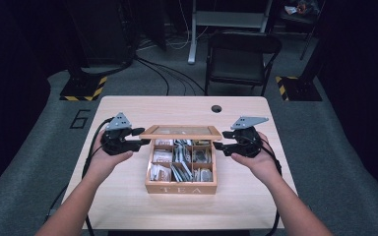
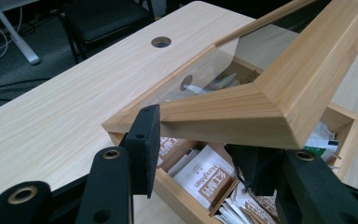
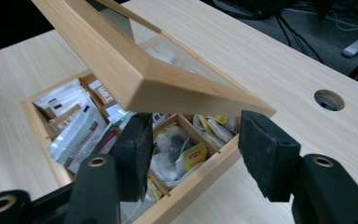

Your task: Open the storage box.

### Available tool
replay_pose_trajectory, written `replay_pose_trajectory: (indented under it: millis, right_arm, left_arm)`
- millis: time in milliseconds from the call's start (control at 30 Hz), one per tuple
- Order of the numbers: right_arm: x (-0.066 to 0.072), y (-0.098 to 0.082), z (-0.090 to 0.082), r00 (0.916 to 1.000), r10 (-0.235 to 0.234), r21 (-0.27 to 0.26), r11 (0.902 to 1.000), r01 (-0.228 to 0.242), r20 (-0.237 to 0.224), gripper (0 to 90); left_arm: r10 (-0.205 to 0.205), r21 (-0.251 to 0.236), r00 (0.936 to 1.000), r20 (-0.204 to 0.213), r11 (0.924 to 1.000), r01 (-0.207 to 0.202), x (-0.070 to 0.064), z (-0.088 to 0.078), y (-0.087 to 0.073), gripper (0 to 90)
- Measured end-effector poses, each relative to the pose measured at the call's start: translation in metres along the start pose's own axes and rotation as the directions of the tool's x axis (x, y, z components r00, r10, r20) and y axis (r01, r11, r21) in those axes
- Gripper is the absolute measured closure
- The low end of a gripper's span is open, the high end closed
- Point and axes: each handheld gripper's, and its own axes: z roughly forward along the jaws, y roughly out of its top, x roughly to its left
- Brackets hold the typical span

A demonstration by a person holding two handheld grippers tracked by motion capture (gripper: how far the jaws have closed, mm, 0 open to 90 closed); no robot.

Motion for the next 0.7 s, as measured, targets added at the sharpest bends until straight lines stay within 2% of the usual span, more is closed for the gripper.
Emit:
replay_pose_trajectory:
  millis: [33, 67, 133, 167, 500, 633, 700]
  right_arm:
    - [0.0, 0.0, 0.0, 1.0, 0.0, 0.0, 1.0, 0.0, 0.0, 45.2]
    - [-0.004, -0.001, 0.004, 0.9997, -0.024, 0.001, 0.9997, 0.024, 0.011, 45.9]
    - [-0.007, -0.001, 0.007, 0.9997, -0.017, 0.008, 0.9998, 0.017, 0.019, 47.1]
    - [-0.01, -0.001, 0.009, 0.9994, -0.029, 0.006, 0.9996, 0.029, 0.021, 47.1]
    - [-0.023, 0.004, 0.027, 0.9996, 0.004, -0.029, 0.9996, -0.003, 0.028, 47.4]
    - [-0.028, 0.006, 0.034, 0.9993, 0.005, -0.026, 0.9997, -0.004, 0.036, 47.9]
    - [-0.029, 0.008, 0.036, 0.9993, 0.024, -0.025, 0.9994, -0.024, 0.03, 49.3]
  left_arm:
    - [0.0, 0.0, 1.0, 0.0, 1.0, 0.0, 0.0, 0.0, 0.0, 54.6]
    - [0.002, 0.001, 1.0, -0.001, 1.0, -0.002, 0.0, 0.0, 0.001, 54.9]
    - [-0.007, -0.004, 1.0, -0.003, 1.0, 0.007, 0.002, 0.0, 0.004, 55.3]
    - [-0.006, -0.004, 1.0, 0.0, 1.0, 0.006, 0.003, 0.0, 0.005, 55.4]
    - [-0.017, 0.009, 0.9999, 0.003, 0.9998, 0.017, 0.012, 0.002, 0.018, 55.8]
    - [-0.026, 0.003, 0.9996, 0.005, 0.9996, 0.026, 0.014, 0.003, 0.02, 55.9]
    - [-0.029, 0.006, 0.9996, 0.007, 0.9996, 0.029, 0.015, 0.003, 0.02, 55.9]
